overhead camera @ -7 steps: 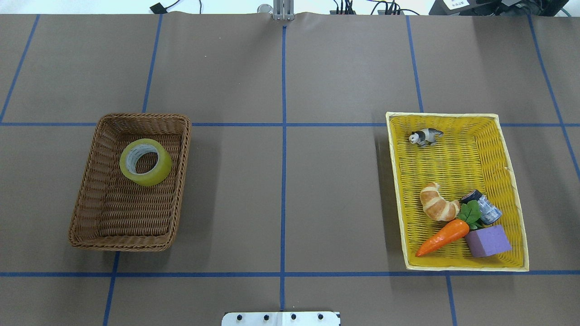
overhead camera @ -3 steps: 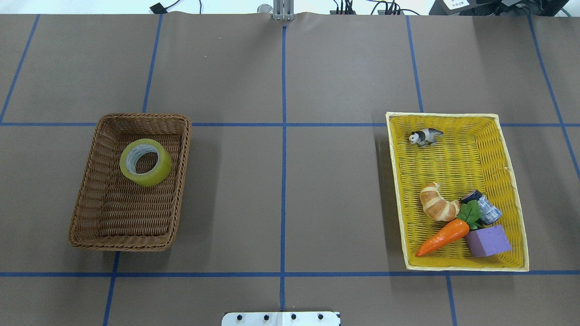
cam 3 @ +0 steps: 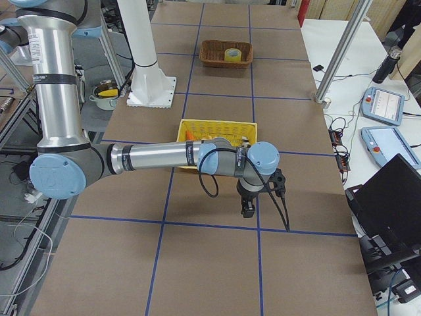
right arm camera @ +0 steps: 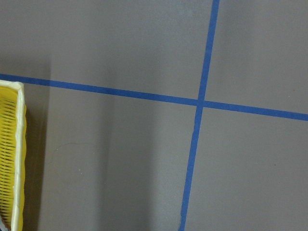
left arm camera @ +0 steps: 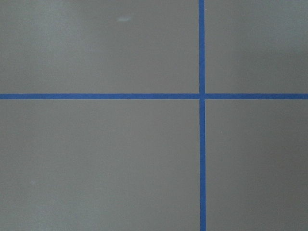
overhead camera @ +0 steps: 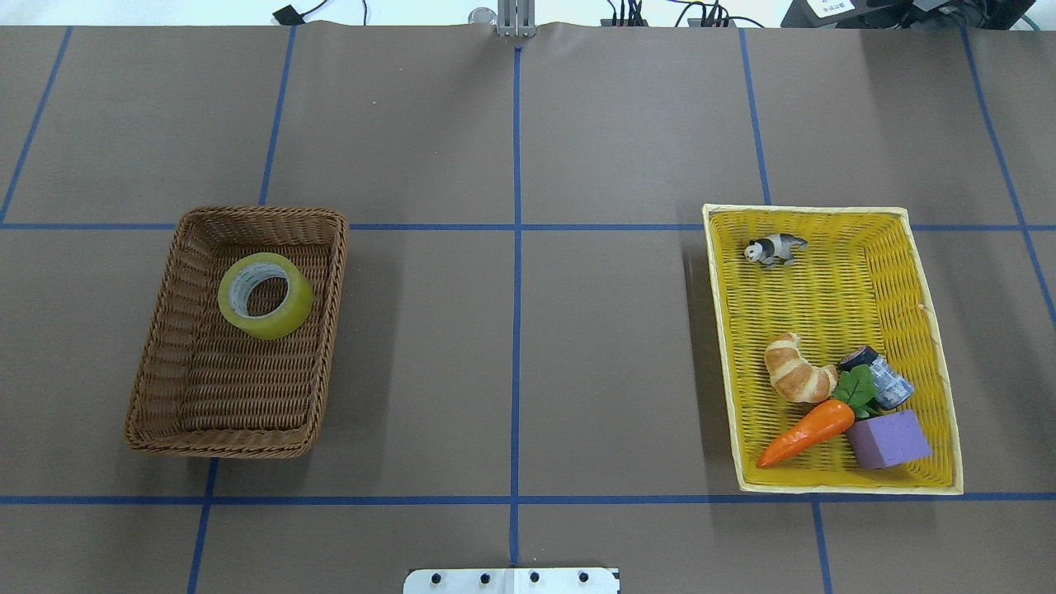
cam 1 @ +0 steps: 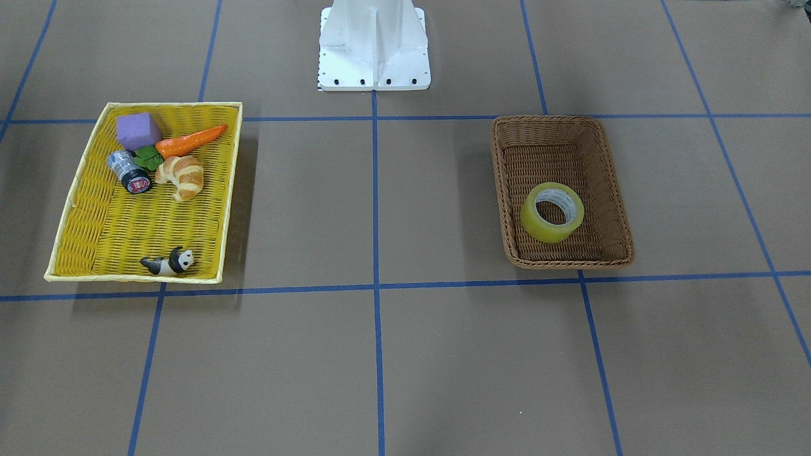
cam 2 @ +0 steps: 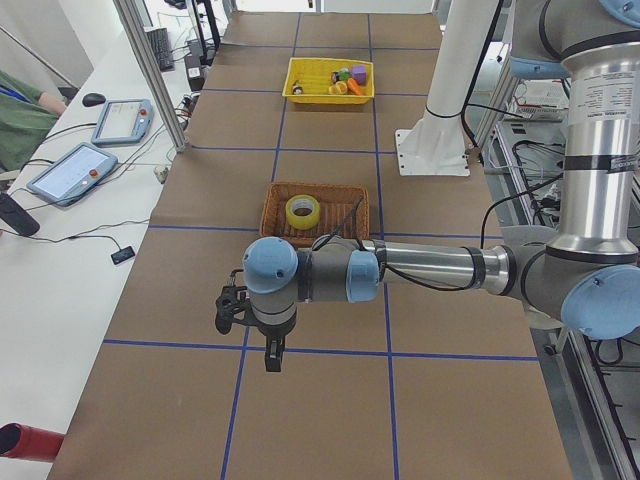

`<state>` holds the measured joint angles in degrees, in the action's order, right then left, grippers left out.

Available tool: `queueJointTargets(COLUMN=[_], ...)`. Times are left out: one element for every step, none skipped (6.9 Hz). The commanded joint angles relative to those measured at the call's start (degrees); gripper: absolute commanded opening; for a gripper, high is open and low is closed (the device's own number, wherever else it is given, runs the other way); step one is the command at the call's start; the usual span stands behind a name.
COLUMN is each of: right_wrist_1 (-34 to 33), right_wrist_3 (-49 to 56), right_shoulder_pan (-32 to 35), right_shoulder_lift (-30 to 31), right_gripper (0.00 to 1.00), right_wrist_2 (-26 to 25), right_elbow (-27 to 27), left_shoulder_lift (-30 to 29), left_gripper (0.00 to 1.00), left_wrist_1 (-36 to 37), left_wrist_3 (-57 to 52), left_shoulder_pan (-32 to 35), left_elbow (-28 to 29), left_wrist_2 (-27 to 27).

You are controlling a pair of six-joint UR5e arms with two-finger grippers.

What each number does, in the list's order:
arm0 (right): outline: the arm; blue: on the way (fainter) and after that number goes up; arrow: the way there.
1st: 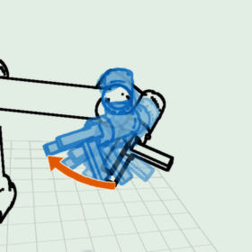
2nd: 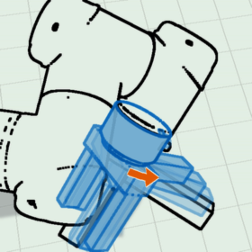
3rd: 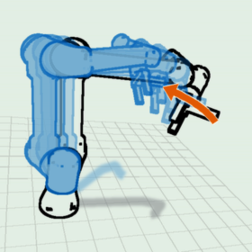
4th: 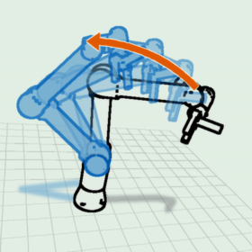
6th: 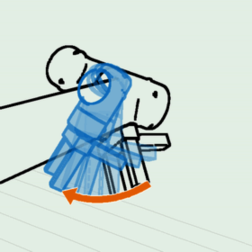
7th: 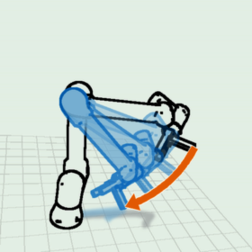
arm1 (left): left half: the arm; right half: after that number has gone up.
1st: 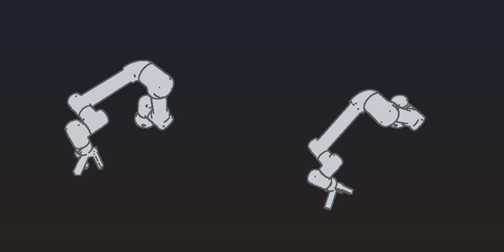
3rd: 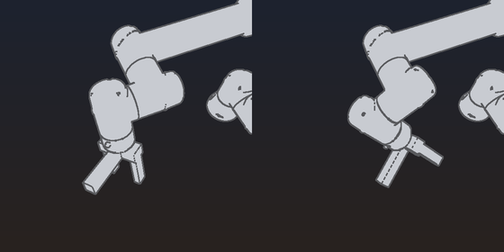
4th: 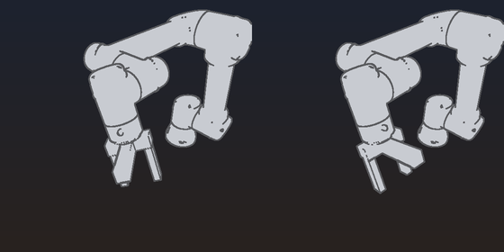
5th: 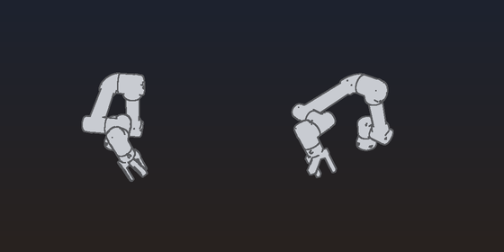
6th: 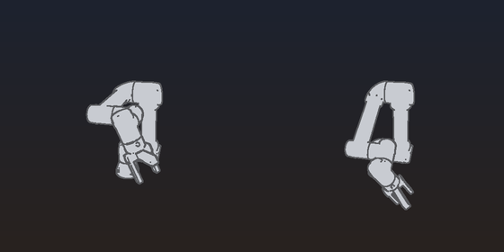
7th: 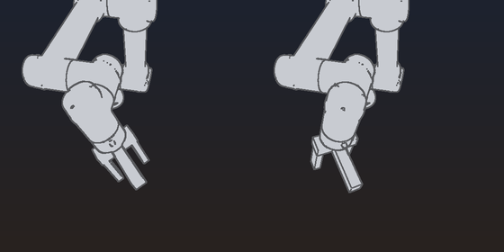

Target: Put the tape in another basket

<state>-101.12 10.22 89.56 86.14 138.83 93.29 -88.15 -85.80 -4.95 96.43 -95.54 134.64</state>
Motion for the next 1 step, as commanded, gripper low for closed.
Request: queueJointTargets(right_wrist_1=[0.0], right_wrist_3=[0.0], right_shoulder_pan=[0.0], right_shoulder_lift=[0.0], right_gripper=[1.00], right_wrist_2=[0.0], right_elbow=[0.0], left_shoulder_lift=[0.0], left_gripper=[0.99], left_wrist_1=[-0.1], left_wrist_3=[0.0], left_shoulder_pan=[0.0], left_elbow=[0.0], left_wrist_2=[0.0])
